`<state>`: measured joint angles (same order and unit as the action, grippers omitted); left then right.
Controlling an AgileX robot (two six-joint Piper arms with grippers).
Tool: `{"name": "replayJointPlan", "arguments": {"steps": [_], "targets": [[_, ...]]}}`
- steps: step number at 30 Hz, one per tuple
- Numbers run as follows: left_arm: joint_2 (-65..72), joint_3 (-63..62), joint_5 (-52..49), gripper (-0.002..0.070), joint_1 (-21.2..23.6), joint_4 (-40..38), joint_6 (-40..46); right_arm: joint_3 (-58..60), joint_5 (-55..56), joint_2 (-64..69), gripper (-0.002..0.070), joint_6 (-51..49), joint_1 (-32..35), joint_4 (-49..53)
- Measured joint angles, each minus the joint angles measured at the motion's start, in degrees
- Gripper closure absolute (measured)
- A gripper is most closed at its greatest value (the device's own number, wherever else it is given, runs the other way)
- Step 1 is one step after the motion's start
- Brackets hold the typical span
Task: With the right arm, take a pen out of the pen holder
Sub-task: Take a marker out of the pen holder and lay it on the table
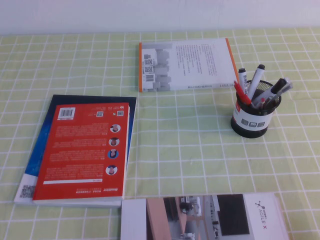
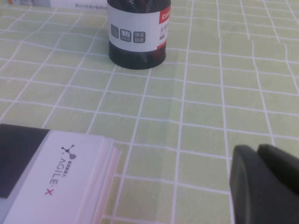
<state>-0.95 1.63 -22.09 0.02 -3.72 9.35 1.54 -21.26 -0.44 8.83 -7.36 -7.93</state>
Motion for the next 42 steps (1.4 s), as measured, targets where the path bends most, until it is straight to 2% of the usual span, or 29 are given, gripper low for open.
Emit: {"name": "replayJointPlan", "arguments": {"steps": [33, 42], "targets": [[0.00, 0.00, 0.00, 0.0680, 0.00, 0.00, 0.00, 0.00, 0.11, 0.00, 0.0691, 0.00, 0.21, -8.51], [0.00, 0.00, 0.00, 0.0680, 0.00, 0.00, 0.00, 0.00, 6.76, 0.00, 0.0691, 0.00, 1.04, -18.49]]}}
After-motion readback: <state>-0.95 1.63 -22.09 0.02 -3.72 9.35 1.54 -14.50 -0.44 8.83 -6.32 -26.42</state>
